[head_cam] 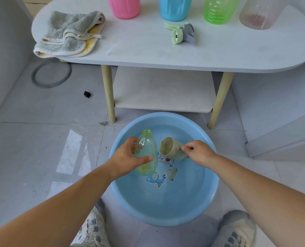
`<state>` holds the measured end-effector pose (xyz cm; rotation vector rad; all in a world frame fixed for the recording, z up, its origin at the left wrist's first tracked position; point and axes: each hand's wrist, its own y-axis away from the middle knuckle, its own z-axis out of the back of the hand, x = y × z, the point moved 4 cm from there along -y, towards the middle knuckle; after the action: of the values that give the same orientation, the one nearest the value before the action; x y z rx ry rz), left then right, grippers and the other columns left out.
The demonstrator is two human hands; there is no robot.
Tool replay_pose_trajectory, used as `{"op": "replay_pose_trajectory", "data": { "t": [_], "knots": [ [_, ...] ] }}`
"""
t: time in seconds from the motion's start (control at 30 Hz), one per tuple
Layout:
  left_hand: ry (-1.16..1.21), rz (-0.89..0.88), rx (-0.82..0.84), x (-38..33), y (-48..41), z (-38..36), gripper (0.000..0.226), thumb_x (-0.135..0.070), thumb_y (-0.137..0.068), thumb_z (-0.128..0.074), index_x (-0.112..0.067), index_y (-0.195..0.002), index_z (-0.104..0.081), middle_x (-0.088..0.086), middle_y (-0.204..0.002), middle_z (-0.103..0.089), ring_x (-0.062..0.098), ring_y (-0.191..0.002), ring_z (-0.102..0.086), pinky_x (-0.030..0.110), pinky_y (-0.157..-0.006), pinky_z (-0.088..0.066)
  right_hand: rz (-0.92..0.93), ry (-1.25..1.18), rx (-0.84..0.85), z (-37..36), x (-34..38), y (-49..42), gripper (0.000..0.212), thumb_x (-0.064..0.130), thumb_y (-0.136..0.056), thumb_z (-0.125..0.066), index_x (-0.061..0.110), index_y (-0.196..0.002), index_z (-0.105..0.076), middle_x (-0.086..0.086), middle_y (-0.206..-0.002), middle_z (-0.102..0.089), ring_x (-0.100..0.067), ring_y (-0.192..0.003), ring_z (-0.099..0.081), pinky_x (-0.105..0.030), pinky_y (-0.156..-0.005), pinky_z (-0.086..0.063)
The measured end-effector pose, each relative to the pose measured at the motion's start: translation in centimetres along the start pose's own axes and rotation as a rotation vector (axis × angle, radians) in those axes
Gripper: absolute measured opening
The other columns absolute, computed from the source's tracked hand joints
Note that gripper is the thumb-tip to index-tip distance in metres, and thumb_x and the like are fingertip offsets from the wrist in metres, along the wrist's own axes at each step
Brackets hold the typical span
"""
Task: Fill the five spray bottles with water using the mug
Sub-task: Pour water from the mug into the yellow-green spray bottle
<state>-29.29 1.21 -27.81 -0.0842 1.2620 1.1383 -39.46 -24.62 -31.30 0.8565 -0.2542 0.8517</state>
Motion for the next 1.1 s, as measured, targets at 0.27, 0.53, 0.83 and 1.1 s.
{"op": "replay_pose_trajectory", "data": {
  "t": [0.27, 0.53, 0.83, 1.1],
  "knots": [
    [0.002, 0.012, 0.021, 0.3, 0.0, -0.2, 0.066, -0.03, -0.078, -0.092, -0.026, -0.132, -0.055, -0.006, -0.119, -0.068, 0.01, -0.111, -0.067, 0.034, -0.1, -0.056, 0.063, 0.025, 0.024, 0.1, 0.0, -0.4, 0.041, 0.039, -0.098, -0.055, 0.004, -0.078, -0.064, -0.016, -0.08, -0.068, -0.019, -0.064, -0.053, -0.03, -0.061, -0.041],
    [0.025, 0.042, 0.023, 1.5, -0.2, -0.1, 0.083, -0.05, -0.055, -0.09, -0.031, -0.128, -0.057, -0.006, -0.12, -0.069, 0.013, -0.114, -0.068, 0.041, -0.104, -0.056, 0.092, 0.104, 0.057, 0.4, 0.6, -0.2, 0.041, 0.034, -0.1, -0.052, 0.002, -0.075, -0.056, -0.006, -0.068, -0.052, -0.018, -0.057, -0.04, -0.03, -0.059, -0.034],
    [0.055, 0.053, 0.03, 1.5, 0.0, 0.0, 0.078, -0.045, -0.058, -0.089, -0.028, -0.128, -0.058, -0.005, -0.119, -0.07, 0.013, -0.112, -0.069, 0.042, -0.103, -0.057, 0.114, 0.192, 0.076, -0.3, 1.2, 0.3, 0.04, 0.032, -0.101, -0.051, 0.005, -0.072, -0.055, 0.001, -0.062, -0.044, -0.014, -0.055, -0.036, -0.027, -0.051, -0.027],
    [0.038, 0.041, -0.008, 1.4, 0.8, 1.1, 0.093, -0.059, -0.048, -0.086, -0.03, -0.131, -0.057, -0.007, -0.118, -0.07, 0.012, -0.111, -0.07, 0.041, -0.101, -0.058, 0.066, -0.044, 0.028, 0.3, 1.8, 0.4, 0.031, 0.034, -0.1, -0.052, 0.013, -0.085, -0.07, -0.002, -0.088, -0.073, -0.016, -0.067, -0.059, -0.03, -0.066, -0.052]
  ]
}}
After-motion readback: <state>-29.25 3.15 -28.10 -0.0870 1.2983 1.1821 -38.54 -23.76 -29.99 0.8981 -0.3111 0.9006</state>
